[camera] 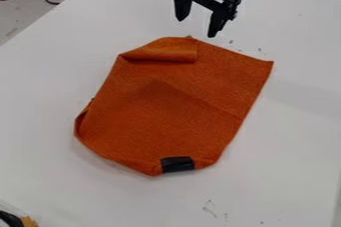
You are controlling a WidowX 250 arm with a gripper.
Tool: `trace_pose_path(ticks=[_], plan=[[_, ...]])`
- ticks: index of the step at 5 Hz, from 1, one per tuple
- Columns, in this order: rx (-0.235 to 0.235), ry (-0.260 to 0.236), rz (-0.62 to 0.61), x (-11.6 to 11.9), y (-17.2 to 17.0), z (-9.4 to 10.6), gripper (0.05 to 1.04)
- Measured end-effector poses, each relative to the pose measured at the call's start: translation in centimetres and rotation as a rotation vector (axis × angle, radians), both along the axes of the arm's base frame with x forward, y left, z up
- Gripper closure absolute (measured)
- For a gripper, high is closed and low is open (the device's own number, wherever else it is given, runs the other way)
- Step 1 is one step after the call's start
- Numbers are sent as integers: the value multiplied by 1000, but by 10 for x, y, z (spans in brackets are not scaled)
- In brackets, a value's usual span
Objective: Fold the cloth from the right
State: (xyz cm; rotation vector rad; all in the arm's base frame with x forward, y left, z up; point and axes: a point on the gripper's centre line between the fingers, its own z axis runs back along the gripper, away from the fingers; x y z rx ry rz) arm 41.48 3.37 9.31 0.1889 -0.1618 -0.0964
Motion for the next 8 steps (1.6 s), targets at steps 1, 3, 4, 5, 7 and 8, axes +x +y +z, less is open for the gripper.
trace_pose_path(ticks=[1, 3, 4, 5, 7, 8], plan=[[-2, 45, 7, -2, 0, -18, 83], [-43, 33, 27, -1, -20, -22, 83], [-95, 78, 83, -18, -31, -44, 83], [-144, 89, 143, -37, -51, -68, 83], [-183, 44, 140, -38, -58, -82, 83], [-211, 32, 141, -32, -58, -86, 84]])
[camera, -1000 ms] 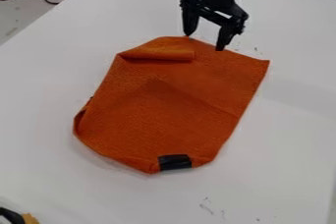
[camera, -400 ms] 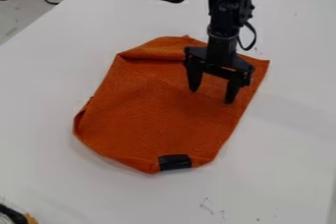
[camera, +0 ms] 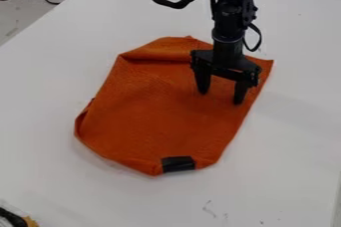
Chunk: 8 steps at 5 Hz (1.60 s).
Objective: Fold the cloth from the right
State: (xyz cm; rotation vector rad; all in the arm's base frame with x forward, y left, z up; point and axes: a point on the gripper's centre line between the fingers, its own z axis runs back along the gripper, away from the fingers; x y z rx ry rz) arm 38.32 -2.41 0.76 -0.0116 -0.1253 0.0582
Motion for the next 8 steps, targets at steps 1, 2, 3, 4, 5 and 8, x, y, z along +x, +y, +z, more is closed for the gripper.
trace_pose_path(ticks=[1, 2, 3, 4, 5, 8], plan=[[-2, -4, 4, 5, 0, -1, 84], [-10, -15, 7, 11, -4, -2, 83], [-13, -30, 15, 21, -19, -2, 82], [-28, -20, 12, 27, -34, 1, 83], [-48, 6, -5, 26, -56, 3, 85], [15, 45, 146, -38, -81, 14, 85]])
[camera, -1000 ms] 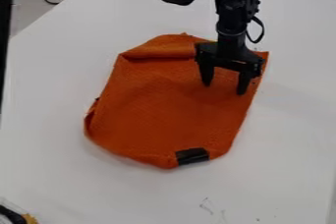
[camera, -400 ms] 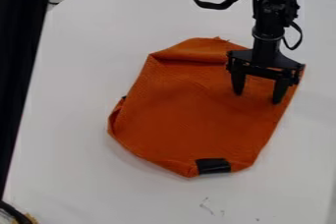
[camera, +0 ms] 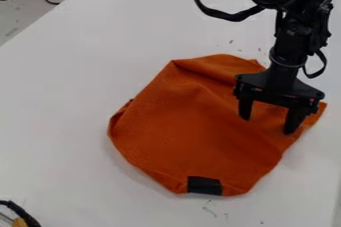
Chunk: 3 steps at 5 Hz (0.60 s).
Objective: Fold the cloth from the right
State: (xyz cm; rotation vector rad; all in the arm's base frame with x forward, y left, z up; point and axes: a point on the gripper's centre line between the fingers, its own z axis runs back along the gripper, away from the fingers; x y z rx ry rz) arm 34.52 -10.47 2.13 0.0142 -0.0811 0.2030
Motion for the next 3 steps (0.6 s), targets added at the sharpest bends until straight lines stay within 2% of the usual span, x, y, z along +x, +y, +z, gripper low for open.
trace_pose_path(ticks=[2, 3], plan=[[0, -29, 5, 0, -6, -2, 85], [59, -44, -59, 10, 3, 8, 83]])
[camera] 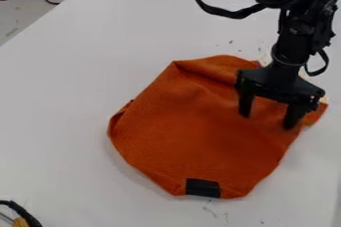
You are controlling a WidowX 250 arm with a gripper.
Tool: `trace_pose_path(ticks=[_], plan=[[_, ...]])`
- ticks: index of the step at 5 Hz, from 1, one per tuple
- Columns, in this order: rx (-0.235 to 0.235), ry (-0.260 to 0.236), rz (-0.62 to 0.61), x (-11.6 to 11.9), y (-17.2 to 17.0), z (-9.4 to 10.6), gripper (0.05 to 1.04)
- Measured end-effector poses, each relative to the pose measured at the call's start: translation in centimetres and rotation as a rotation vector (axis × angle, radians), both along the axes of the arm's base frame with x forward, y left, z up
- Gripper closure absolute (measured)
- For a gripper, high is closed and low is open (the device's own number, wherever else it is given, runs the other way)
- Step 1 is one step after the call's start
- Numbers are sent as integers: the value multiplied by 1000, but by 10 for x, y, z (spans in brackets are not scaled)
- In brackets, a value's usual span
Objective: Fold the cloth from the right
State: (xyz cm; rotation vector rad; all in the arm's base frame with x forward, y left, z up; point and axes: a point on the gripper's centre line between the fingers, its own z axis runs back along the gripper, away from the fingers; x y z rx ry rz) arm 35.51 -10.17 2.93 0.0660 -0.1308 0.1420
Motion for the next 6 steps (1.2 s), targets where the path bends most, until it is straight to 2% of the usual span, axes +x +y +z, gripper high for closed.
trace_pose_path(ticks=[1, 2, 3, 4, 6], plan=[[44, -19, -52, 17, 22, 15, 83], [46, -48, -74, 21, 28, 27, 83], [32, -116, -55, 27, 33, 36, 83], [9, -125, -52, 28, 32, 39, 83], [-25, -90, -79, 24, 30, 48, 83]])
